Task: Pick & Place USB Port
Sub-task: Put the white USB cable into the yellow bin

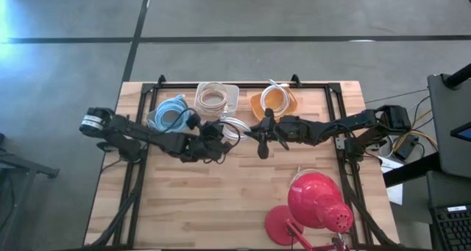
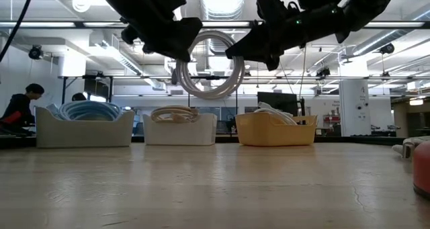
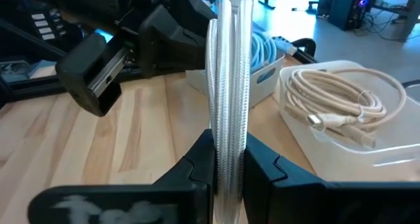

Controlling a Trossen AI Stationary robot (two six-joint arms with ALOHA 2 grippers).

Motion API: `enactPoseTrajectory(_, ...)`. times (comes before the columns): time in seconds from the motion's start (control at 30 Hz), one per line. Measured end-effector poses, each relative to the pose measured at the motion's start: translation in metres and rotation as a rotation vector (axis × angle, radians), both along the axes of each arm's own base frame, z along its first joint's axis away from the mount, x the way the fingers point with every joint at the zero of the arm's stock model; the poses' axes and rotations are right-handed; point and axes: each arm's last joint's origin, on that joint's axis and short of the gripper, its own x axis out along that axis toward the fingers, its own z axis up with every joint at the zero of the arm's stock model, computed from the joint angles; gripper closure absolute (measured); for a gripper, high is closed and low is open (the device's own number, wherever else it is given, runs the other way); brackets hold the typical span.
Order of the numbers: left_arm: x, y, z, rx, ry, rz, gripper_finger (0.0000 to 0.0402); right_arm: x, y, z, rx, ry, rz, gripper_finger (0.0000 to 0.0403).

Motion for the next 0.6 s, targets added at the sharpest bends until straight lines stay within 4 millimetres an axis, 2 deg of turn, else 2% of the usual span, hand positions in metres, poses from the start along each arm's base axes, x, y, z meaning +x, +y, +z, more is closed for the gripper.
enactPoseTrajectory(0.2,0.0,0.011,-0.008,-0.068,0.053,-0.064,0.0314,0.0,0.0,-0.002,0.001,0.012,0.0,0.0365)
enactPoseTrajectory(0.4,-0.001,0.017,-0.013,-0.083,0.066,-0.059,0.0261,0.0,-0.001,-0.002,0.001,0.022,-0.004,0.0365)
enactPoseTrajectory(0.6,-0.002,0.016,-0.015,-0.082,0.07,-0.059,0.0219,-0.004,-0.003,-0.009,-0.018,0.11,-0.078,0.0365)
